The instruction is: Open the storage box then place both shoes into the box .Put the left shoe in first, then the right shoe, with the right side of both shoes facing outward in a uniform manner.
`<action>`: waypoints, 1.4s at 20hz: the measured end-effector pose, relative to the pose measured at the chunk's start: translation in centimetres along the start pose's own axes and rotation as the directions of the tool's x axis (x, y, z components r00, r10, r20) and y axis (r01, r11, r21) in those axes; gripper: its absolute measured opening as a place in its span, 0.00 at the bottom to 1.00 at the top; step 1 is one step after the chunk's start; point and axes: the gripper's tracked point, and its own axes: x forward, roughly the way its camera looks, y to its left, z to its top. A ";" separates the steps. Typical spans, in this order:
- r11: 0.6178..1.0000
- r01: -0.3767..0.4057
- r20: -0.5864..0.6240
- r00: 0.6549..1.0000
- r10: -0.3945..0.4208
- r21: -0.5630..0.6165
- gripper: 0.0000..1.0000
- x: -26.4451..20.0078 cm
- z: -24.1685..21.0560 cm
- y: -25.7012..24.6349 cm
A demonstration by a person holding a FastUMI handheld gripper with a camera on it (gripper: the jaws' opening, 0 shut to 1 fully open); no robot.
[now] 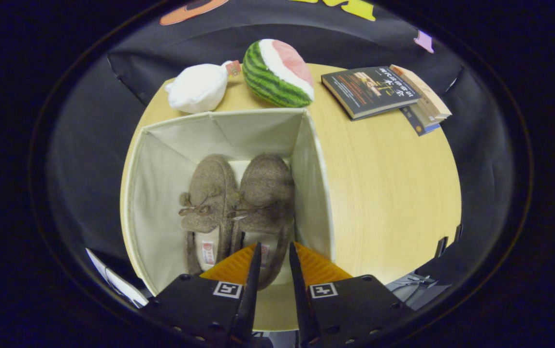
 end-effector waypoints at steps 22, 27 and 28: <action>0.989 -0.071 0.834 0.531 0.150 -0.133 0.96 -31.8 8.7 -15.0; 0.993 -0.083 0.940 0.326 0.106 -0.083 0.96 -37.6 9.5 -18.5; 0.995 -0.068 0.949 0.300 0.095 -0.078 0.96 -38.2 9.3 -18.9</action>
